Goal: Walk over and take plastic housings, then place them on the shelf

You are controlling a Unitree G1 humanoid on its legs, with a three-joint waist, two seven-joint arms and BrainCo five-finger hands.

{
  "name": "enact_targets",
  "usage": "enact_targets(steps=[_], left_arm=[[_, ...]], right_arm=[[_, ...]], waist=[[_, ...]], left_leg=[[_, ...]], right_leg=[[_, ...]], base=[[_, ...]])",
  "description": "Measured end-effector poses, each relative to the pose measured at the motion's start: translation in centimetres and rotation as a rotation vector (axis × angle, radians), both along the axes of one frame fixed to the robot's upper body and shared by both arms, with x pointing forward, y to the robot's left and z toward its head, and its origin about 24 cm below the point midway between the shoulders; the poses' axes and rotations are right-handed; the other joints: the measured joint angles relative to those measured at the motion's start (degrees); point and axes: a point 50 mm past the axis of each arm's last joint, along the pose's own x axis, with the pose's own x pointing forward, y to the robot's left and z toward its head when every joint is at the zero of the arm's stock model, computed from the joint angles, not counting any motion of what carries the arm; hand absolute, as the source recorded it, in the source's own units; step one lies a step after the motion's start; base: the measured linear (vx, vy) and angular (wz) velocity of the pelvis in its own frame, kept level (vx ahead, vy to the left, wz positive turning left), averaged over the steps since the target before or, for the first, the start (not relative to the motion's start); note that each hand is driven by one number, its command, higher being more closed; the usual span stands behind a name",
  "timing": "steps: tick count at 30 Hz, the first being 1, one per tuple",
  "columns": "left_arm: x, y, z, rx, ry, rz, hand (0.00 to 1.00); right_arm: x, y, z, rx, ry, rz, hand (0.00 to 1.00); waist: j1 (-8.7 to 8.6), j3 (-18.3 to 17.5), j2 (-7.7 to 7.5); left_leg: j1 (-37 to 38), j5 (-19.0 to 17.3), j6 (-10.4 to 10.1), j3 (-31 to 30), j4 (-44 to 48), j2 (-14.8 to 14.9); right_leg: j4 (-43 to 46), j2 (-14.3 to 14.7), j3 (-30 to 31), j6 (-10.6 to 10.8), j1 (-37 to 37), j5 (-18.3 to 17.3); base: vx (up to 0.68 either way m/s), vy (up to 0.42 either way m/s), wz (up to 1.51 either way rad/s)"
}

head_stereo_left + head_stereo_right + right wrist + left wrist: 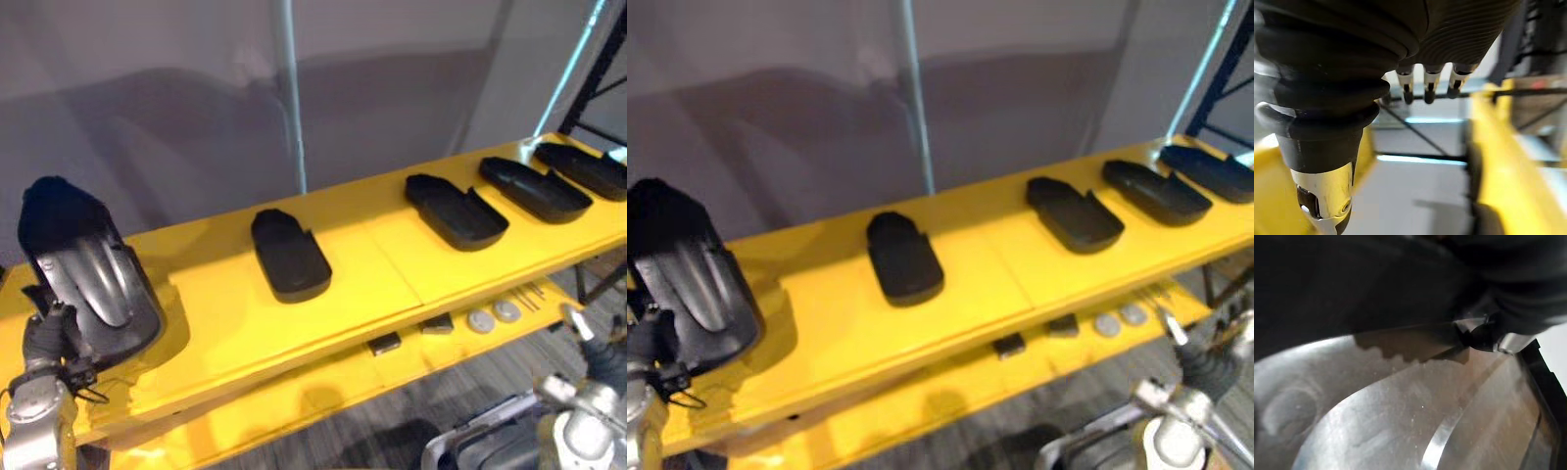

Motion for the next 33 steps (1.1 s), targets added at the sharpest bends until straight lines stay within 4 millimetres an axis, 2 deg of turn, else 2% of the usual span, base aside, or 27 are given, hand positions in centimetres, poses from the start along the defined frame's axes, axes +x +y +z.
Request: enact_targets(steps=[5,15,26,33], left_arm=[[0.6,0.7,-0.9,-0.033,0.103,-0.044,1.00],[2.2,1.1,-3.2,-0.072,0.363,-0.173,1.00],[3.8,1.2,-3.1,-0.099,0.400,-0.172,1.00],[4.1,1.5,-3.1,-0.101,0.396,-0.122,1.00]], right_arm=[[0.6,1.9,-2.2,0.022,0.109,0.177,0.00],[1.2,4.6,-5.4,0.065,0.276,0.444,0.00],[-1.3,5.1,-10.2,0.163,0.498,0.451,0.00],[-2.5,5.4,-11.1,0.184,0.545,0.454,0.00]], waist=[[-0.62,-0.33,1.44],[-0.44,-0.54,1.22],[-0.61,-0.58,0.69],[-0.92,0.09,-0.27]], left_leg=[[0.05,-0.42,0.46,0.22,-0.02,0.03],[0.02,-1.19,-0.25,1.60,-0.02,0.13],[1.12,-1.01,-1.04,2.85,0.43,0.24],[1.04,-1.18,-1.36,4.09,-0.01,0.12]], right_leg=[[-0.02,-0.01,0.08,-0.01,0.01,0.02],[-0.27,0.02,1.29,-0.03,-0.39,0.01],[0.43,0.00,1.30,-0.05,-0.39,-0.01],[1.49,-0.27,1.62,0.15,-1.36,-0.23]], base=[[0.00,0.000,0.00],[0.02,0.006,-0.05],[0.01,0.000,-0.03],[-0.06,-0.003,-0.07]])
